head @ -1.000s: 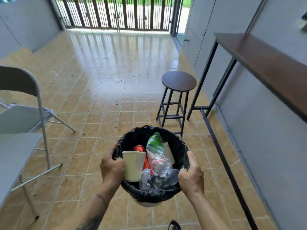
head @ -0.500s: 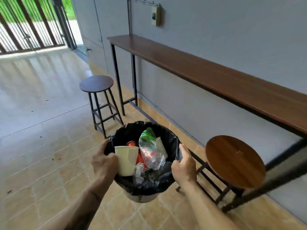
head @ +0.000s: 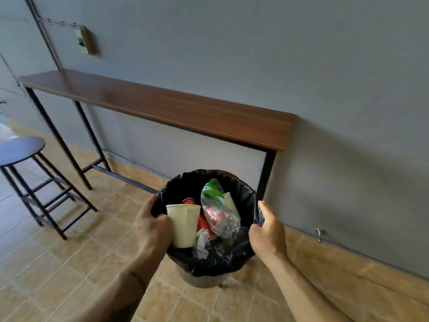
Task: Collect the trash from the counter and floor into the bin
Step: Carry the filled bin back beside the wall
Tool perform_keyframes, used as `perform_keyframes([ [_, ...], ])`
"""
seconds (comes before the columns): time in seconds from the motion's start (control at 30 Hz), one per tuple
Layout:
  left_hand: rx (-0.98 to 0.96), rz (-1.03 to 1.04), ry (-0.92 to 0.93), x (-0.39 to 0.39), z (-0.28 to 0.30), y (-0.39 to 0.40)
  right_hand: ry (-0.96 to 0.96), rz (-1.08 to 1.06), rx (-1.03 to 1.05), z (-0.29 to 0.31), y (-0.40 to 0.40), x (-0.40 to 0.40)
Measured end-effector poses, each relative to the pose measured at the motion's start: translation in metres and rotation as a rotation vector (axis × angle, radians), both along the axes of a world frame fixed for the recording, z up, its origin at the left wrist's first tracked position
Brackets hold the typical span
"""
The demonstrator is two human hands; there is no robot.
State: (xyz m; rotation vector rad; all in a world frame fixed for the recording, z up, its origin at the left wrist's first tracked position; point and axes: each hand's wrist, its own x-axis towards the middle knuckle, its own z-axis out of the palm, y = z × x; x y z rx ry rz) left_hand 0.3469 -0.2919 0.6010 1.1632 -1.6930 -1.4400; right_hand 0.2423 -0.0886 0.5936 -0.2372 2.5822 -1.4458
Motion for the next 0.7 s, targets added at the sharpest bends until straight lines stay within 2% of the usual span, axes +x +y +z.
perform_keyframes([
  [0.17, 0.051, -0.155, -0.031, -0.050, -0.001, 0.104, 0.011, -0.155, 0.022, 0.010, 0.120, -0.029],
  [0.33, 0.064, -0.298, -0.073, -0.102, -0.005, 0.184, -0.047, -0.311, 0.033, 0.003, 0.205, -0.057],
  [0.7, 0.087, -0.532, -0.277, -0.227, -0.074, 0.263, -0.163, -0.543, 0.086, -0.069, 0.286, -0.133],
])
